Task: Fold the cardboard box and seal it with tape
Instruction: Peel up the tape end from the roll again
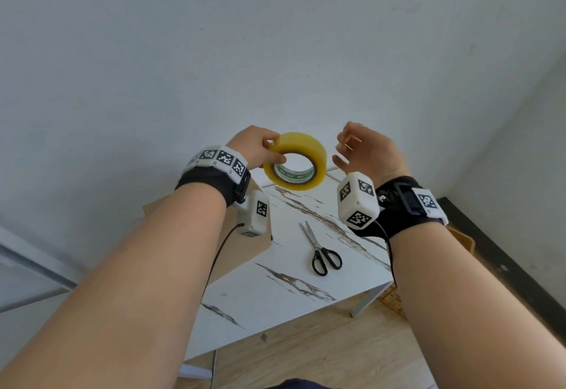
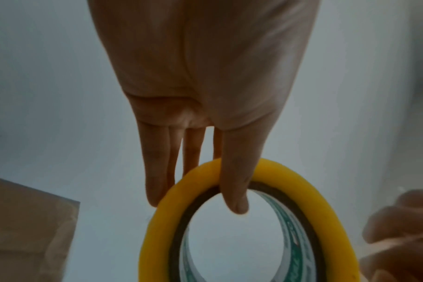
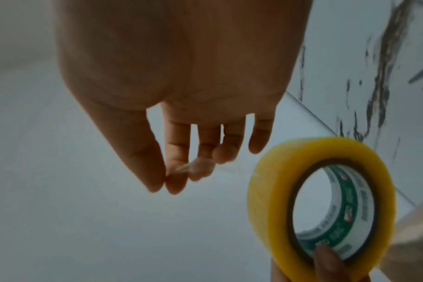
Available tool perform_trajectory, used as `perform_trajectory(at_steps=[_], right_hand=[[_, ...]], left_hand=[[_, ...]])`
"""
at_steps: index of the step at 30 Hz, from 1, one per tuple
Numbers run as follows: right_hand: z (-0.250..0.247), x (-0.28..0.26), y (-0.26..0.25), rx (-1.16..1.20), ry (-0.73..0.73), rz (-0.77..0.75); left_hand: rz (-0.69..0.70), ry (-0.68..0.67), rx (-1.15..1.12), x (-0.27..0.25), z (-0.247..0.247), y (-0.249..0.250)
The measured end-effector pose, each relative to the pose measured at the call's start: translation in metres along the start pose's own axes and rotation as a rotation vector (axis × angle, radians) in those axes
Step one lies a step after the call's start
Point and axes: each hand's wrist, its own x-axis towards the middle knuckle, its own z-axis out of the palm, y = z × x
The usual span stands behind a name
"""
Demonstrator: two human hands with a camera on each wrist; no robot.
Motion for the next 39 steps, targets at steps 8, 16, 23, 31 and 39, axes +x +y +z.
perform_trajectory(at_steps=[8, 16, 23, 31, 39], right_hand=[[0.025, -0.001, -0.010, -0.555, -0.028, -0.239], [0.044, 0.006, -0.019, -0.622, -0.041, -0.345], [0.048, 0.007, -0.019, -0.673, -0.009, -0.370], [0.045, 0.008, -0.015, -0.700, 0.053, -0.369], [0.039, 0.009, -0.013, -0.691, 0.203, -0.417]], left_hand=[[0.021, 0.011, 0.216, 0.004, 0.016, 0.003], [0.084, 0.021, 0.259, -0.001, 0.030, 0.009], [0.032, 0.072, -0.265, -0.013, 0.018, 0.028], [0.085, 0.067, -0.235, -0.008, 0.031, 0.034], [0.140, 0.091, -0.152, -0.003, 0.027, 0.035]])
